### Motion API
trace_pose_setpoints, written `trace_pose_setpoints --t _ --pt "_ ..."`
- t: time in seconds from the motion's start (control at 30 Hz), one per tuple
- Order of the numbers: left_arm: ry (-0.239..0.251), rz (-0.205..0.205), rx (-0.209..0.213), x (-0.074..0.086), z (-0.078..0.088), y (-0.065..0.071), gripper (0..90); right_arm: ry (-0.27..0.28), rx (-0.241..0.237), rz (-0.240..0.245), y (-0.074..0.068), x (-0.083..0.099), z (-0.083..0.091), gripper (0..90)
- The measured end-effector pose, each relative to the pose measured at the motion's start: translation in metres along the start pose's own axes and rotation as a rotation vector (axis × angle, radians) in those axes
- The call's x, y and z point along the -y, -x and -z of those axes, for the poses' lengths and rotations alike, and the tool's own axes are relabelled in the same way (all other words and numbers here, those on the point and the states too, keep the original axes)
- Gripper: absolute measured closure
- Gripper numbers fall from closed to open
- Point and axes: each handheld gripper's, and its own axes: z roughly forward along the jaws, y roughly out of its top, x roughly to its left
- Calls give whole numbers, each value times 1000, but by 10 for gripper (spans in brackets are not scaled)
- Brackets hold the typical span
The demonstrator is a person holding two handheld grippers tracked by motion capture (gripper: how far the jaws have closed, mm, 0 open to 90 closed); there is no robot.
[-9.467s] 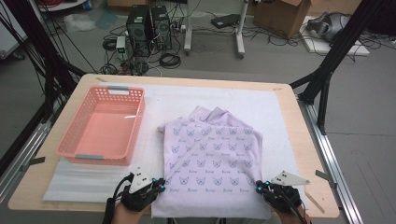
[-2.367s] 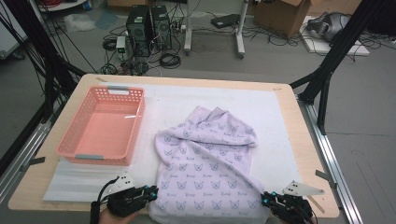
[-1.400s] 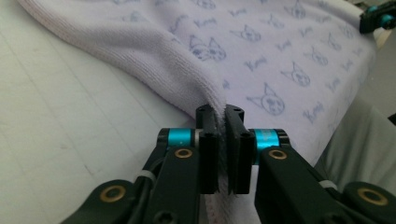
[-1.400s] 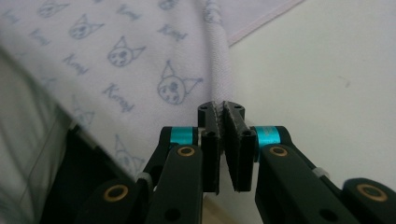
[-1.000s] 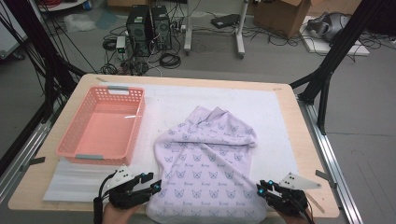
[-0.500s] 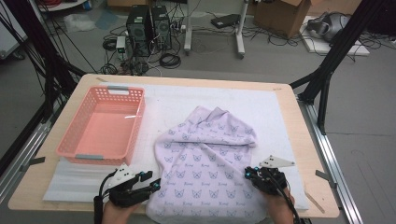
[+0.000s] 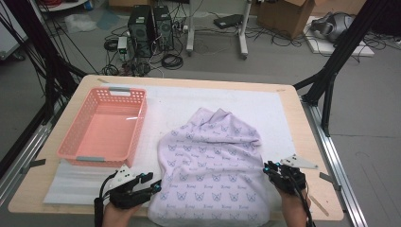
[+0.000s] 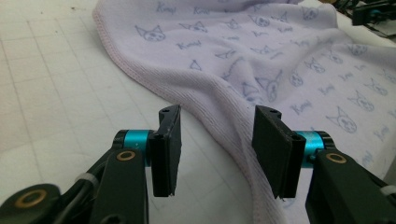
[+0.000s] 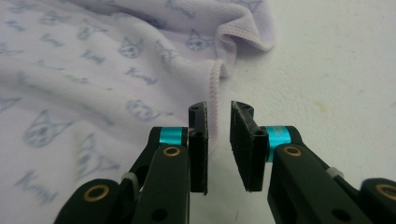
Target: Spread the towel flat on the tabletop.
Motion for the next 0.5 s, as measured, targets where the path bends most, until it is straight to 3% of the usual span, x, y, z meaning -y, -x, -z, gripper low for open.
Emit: trace_pose_setpoints --t 0.1,0.2,0.33,0.4,0.43,0.5 --pt "-18 4 -20 -6 -5 -2 562 22 -30 13 -1 5 13 741" --pt "-77 -2 -60 -14 -19 -3 587 24 -46 18 -4 10 22 739" --pt "-124 -2 -66 -25 -38 0 553 29 -61 23 -7 14 27 727" --pt "-152 -27 -76 -26 -48 4 541 26 -66 24 -7 14 27 707" --pt "-147 -59 -99 -25 -50 8 539 24 -67 19 -7 15 27 691" --pt "-147 -120 -156 -24 -52 13 654 18 -71 0 -5 16 26 652"
